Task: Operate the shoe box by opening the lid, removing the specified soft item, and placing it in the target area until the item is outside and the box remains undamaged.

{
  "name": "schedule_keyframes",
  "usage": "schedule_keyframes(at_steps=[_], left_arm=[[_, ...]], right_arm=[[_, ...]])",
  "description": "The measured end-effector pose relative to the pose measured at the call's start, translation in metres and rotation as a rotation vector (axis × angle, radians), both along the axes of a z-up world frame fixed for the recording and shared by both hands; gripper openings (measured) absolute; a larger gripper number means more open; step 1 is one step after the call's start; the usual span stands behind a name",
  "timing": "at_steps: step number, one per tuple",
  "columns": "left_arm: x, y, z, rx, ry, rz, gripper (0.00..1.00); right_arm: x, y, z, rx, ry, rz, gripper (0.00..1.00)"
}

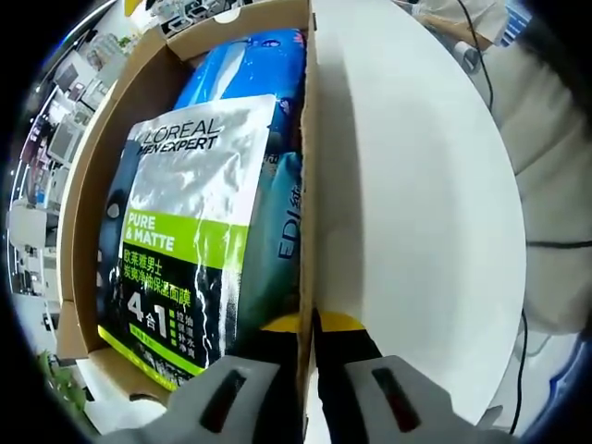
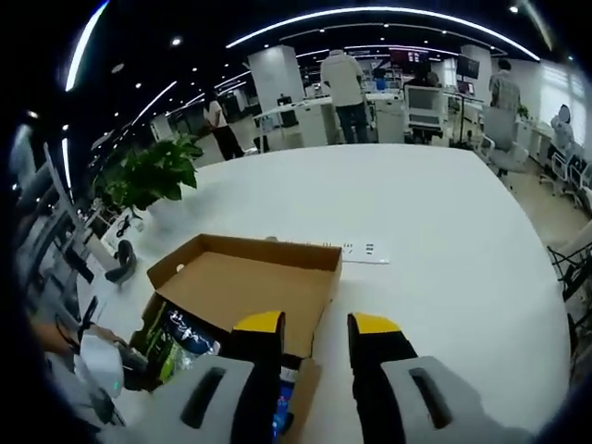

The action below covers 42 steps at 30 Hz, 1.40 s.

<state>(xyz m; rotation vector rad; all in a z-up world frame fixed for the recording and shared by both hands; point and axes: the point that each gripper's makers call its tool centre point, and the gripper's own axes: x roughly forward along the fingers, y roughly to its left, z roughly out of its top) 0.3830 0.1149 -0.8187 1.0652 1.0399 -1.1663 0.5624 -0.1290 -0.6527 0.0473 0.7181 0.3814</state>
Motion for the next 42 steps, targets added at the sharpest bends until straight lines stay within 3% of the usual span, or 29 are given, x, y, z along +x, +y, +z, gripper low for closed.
schedule_keyframes(at_steps=[5, 10, 15, 22, 25, 27, 31, 36, 38, 42], left_arm=[[0.000, 0.000, 0.000, -0.002, 0.000, -0.002, 0.01], [0.000, 0.000, 0.000, -0.003, -0.002, 0.002, 0.01], [0.001, -0.001, 0.000, -0.001, 0.001, 0.005, 0.01], [0.001, -0.001, 0.000, -0.001, -0.003, 0.007, 0.01], [0.001, -0.001, 0.000, -0.001, -0.005, 0.007, 0.01], [0.001, -0.001, 0.000, -0.001, -0.004, 0.007, 0.01], [0.001, -0.001, 0.000, -0.001, -0.006, 0.007, 0.01], [0.001, -0.001, 0.000, -0.001, -0.006, 0.008, 0.01], [0.001, -0.001, 0.000, 0.000, -0.006, 0.008, 0.01], [0.001, 0.000, 0.000, -0.001, -0.005, 0.008, 0.01]], right_arm=[[-0.012, 0.010, 0.005, 0.067, -0.014, 0.065, 0.39], [-0.024, 0.002, 0.001, 0.072, -0.009, 0.051, 0.22], [-0.033, -0.010, -0.008, 0.011, 0.010, 0.034, 0.17], [-0.047, 0.006, -0.004, 0.065, -0.025, 0.076, 0.19], [-0.051, 0.028, 0.009, 0.194, -0.084, 0.136, 0.31], [-0.057, 0.036, 0.009, 0.267, -0.065, 0.140, 0.41], [-0.061, 0.036, 0.007, 0.290, -0.058, 0.142, 0.45], [-0.067, 0.044, 0.009, 0.362, -0.029, 0.147, 0.56], [-0.068, 0.047, 0.008, 0.354, -0.028, 0.158, 0.61], [-0.071, 0.053, 0.006, 0.365, -0.010, 0.175, 0.62]])
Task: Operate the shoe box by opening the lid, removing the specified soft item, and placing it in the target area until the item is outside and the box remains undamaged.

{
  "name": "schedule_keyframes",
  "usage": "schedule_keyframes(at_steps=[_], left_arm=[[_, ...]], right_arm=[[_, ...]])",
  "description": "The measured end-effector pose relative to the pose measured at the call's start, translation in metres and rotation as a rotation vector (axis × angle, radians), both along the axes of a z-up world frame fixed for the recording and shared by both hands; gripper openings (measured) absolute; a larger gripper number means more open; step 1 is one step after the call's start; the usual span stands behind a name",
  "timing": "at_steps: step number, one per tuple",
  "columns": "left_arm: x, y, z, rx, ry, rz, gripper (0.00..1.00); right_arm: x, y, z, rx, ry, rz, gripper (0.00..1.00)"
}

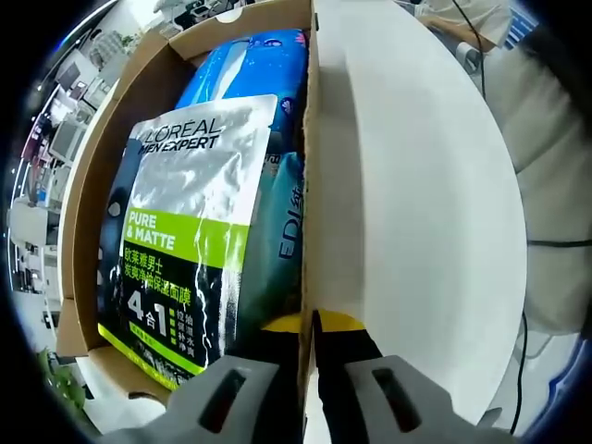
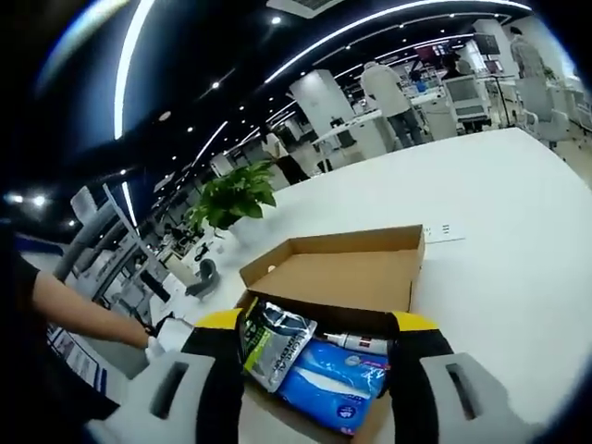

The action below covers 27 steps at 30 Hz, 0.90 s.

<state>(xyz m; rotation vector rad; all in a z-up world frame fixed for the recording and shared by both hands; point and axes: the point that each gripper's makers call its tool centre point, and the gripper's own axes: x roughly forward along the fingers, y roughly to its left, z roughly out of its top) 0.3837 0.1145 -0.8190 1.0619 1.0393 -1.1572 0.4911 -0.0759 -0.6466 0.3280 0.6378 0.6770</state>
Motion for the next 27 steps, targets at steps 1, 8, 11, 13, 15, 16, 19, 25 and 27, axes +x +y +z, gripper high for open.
schedule_keyframes(at_steps=[1, 8, 11, 13, 15, 16, 19, 25, 27], left_arm=[[0.000, 0.000, 0.000, 0.000, 0.000, 0.000, 0.01], [0.000, 0.000, 0.000, 0.000, -0.003, -0.002, 0.01], [0.000, 0.000, 0.000, 0.000, -0.009, -0.002, 0.01], [0.000, 0.000, 0.000, 0.001, -0.010, -0.001, 0.01], [0.000, 0.000, 0.000, 0.000, -0.010, -0.002, 0.01], [0.000, 0.000, 0.000, 0.001, -0.009, -0.002, 0.01], [0.000, 0.000, 0.000, 0.001, -0.009, -0.001, 0.01], [0.000, 0.000, 0.000, 0.002, -0.010, 0.001, 0.01], [0.000, 0.000, 0.000, 0.004, -0.006, 0.003, 0.01]], right_arm=[[-0.001, 0.003, 0.000, -0.001, 0.001, 0.003, 0.62], [-0.004, 0.015, -0.004, 0.021, 0.018, 0.014, 0.62], [-0.009, 0.020, -0.008, 0.030, 0.037, 0.023, 0.56], [-0.012, 0.022, -0.010, 0.029, 0.047, 0.028, 0.56], [-0.015, 0.024, -0.014, 0.048, 0.083, 0.029, 0.55], [-0.015, 0.024, -0.016, 0.050, 0.096, 0.026, 0.54], [-0.017, 0.023, -0.021, 0.057, 0.116, 0.019, 0.48], [-0.026, 0.023, -0.042, 0.092, 0.222, 0.001, 0.45], [-0.028, 0.024, -0.046, 0.127, 0.255, -0.016, 0.44]])
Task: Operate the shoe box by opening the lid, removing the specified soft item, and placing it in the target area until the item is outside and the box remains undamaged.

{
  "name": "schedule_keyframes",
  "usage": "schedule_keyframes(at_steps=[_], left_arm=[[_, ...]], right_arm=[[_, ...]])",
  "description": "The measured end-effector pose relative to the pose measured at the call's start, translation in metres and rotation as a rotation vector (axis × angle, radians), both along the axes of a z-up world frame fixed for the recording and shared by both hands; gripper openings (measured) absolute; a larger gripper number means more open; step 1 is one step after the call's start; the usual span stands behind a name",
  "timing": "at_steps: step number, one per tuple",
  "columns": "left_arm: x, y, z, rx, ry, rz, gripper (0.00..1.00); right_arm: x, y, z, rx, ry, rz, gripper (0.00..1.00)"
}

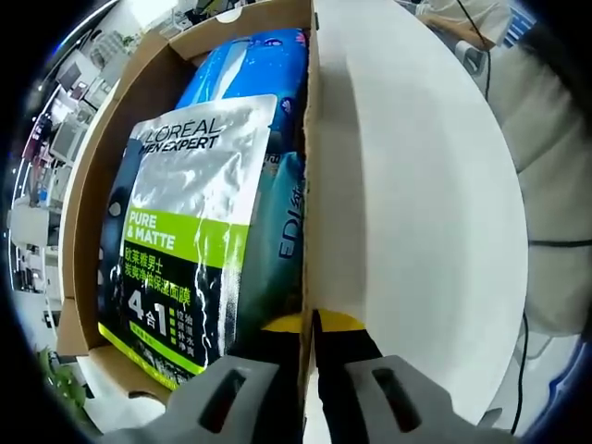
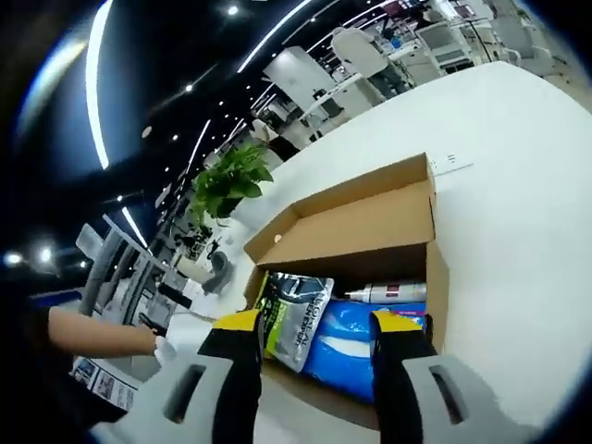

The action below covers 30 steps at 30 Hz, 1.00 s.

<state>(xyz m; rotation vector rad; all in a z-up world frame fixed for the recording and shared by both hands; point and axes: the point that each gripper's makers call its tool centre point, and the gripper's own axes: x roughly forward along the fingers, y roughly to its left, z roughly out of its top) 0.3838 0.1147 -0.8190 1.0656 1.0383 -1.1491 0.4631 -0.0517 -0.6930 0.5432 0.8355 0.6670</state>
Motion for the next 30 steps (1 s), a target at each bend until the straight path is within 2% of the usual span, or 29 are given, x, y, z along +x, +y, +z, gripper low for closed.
schedule_keyframes(at_steps=[1, 5, 14, 17, 20, 27, 30], left_arm=[[0.000, 0.000, 0.000, 0.001, 0.000, 0.000, 0.01], [0.000, 0.000, 0.000, 0.000, -0.005, 0.000, 0.01], [0.000, 0.000, 0.000, 0.000, -0.003, 0.001, 0.01], [0.000, 0.000, 0.000, 0.000, -0.002, 0.001, 0.01], [0.000, 0.000, 0.000, 0.000, -0.002, 0.001, 0.01], [0.000, -0.001, 0.000, 0.000, -0.003, 0.002, 0.01], [0.000, -0.001, 0.000, 0.000, -0.002, 0.002, 0.01]], right_arm=[[-0.003, 0.001, -0.003, 0.027, 0.042, -0.015, 0.44], [-0.001, 0.001, -0.005, 0.074, 0.051, -0.048, 0.44], [-0.003, 0.003, -0.005, 0.079, 0.053, -0.049, 0.45], [-0.002, 0.003, -0.012, 0.080, 0.087, -0.055, 0.44], [-0.001, 0.003, -0.019, 0.084, 0.123, -0.069, 0.39], [0.002, 0.008, -0.026, 0.110, 0.170, -0.060, 0.38], [0.005, 0.008, -0.023, 0.162, 0.199, -0.088, 0.36]])
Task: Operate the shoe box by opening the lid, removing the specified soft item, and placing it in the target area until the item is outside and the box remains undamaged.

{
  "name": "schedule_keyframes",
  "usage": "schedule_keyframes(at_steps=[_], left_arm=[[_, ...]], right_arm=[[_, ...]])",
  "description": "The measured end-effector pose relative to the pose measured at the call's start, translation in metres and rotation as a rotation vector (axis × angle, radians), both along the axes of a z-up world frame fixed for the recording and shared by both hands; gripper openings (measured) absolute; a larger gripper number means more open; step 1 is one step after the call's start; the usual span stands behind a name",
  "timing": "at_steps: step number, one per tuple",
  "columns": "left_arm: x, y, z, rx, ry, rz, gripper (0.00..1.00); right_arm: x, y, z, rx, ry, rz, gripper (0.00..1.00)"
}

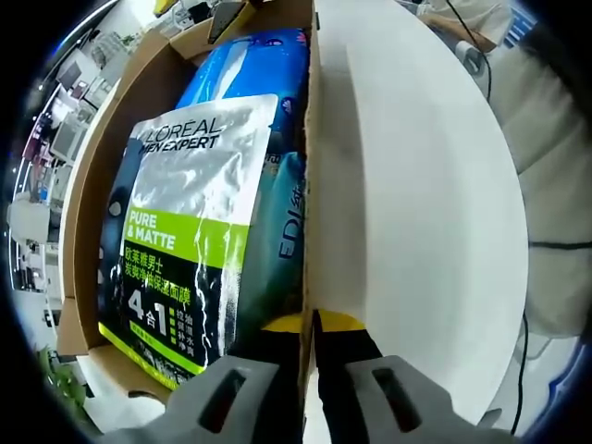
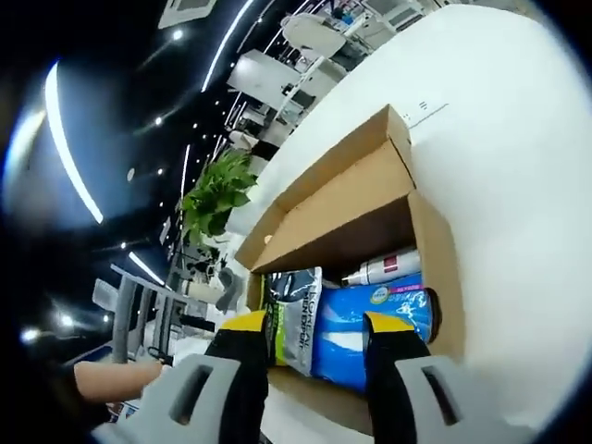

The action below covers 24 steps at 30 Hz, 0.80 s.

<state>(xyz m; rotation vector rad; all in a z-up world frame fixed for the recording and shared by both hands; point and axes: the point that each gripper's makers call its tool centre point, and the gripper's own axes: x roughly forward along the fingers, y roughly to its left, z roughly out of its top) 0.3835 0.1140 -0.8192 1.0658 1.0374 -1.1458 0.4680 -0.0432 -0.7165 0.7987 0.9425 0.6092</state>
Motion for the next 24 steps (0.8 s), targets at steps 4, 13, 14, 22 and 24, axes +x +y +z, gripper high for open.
schedule_keyframes(at_steps=[4, 13, 14, 22, 24], left_arm=[[0.000, 0.000, 0.000, 0.000, -0.001, 0.000, 0.01], [0.000, 0.000, 0.000, 0.000, 0.000, -0.002, 0.01], [0.000, 0.000, 0.000, 0.001, -0.001, -0.002, 0.01], [0.000, 0.001, 0.000, 0.001, -0.004, -0.001, 0.01], [-0.001, 0.001, 0.000, 0.001, -0.004, -0.001, 0.01]], right_arm=[[0.002, -0.003, 0.002, 0.045, 0.016, -0.039, 0.35], [0.013, -0.010, 0.018, 0.245, 0.068, -0.169, 0.32], [0.012, -0.010, 0.016, 0.243, 0.074, -0.173, 0.32], [0.000, 0.009, 0.005, 0.252, 0.133, -0.139, 0.30], [-0.001, 0.015, 0.006, 0.250, 0.131, -0.126, 0.27]])
